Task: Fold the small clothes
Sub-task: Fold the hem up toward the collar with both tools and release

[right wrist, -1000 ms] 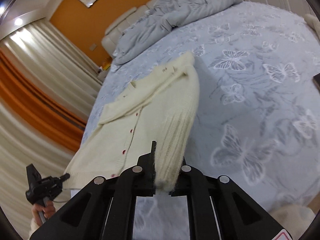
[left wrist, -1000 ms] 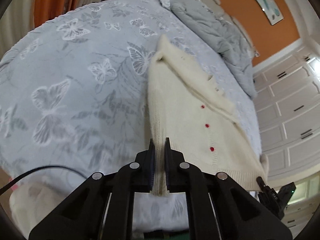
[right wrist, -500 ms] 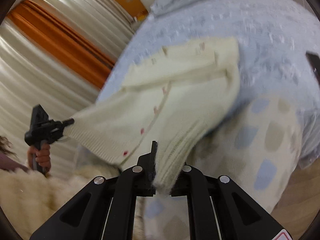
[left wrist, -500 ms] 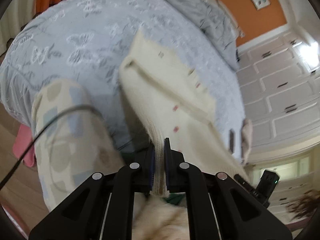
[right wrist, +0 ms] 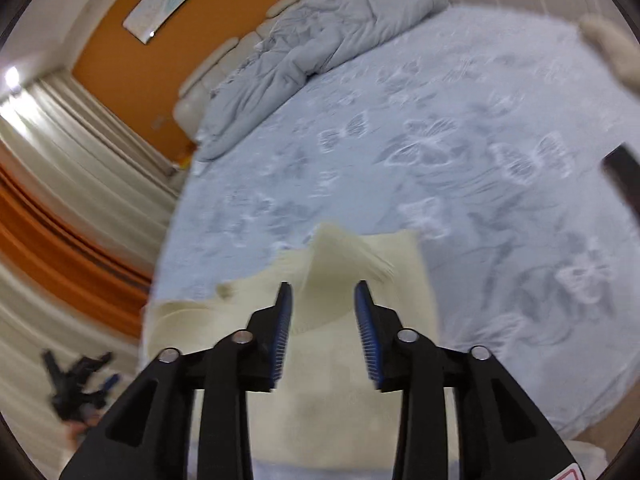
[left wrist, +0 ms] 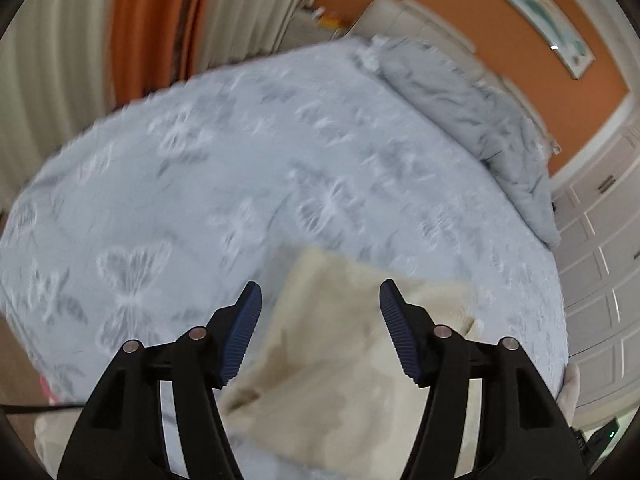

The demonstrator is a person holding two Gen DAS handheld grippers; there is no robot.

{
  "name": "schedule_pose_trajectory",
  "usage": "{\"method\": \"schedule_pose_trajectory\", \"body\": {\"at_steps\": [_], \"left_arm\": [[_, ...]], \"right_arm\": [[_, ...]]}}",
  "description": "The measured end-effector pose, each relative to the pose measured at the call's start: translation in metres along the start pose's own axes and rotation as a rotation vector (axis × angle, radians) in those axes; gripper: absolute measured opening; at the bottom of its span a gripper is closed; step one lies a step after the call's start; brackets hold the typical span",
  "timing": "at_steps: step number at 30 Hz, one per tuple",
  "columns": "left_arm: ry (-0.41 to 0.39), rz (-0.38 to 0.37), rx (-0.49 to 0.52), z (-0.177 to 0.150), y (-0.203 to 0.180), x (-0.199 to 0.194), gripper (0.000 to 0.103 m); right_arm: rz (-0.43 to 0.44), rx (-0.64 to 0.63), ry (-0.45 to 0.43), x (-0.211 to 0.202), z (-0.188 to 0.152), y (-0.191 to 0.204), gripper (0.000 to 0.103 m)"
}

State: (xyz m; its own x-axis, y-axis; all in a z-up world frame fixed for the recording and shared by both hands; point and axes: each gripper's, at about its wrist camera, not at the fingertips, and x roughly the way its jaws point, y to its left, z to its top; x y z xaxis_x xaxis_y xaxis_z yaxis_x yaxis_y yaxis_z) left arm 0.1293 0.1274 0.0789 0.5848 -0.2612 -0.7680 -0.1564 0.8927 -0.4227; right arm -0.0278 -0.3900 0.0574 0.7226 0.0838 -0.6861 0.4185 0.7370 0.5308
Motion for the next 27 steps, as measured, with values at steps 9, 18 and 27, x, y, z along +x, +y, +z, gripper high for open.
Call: {"method": "schedule_pose_trajectory", "body": {"at_steps": [9,18,27], "left_arm": [[0.043,0.029,0.264,-0.021,-0.032,0.025,0.090],[0.276,-0.039,0.330,-0.012,-0.062,0.135,0.022],[0.121,-0.143,0.165,0.032,-0.038,0.060,0.006]], "right_arm": [[-0.156,-0.131,0.075,0.033,-0.018,-0.020,0.063],[-0.258,-0.136,0.166,0.106,0.016,-0.029,0.059],[0.029,-0.194,-0.024,0.040,0.056,0.029,0.008]]}}
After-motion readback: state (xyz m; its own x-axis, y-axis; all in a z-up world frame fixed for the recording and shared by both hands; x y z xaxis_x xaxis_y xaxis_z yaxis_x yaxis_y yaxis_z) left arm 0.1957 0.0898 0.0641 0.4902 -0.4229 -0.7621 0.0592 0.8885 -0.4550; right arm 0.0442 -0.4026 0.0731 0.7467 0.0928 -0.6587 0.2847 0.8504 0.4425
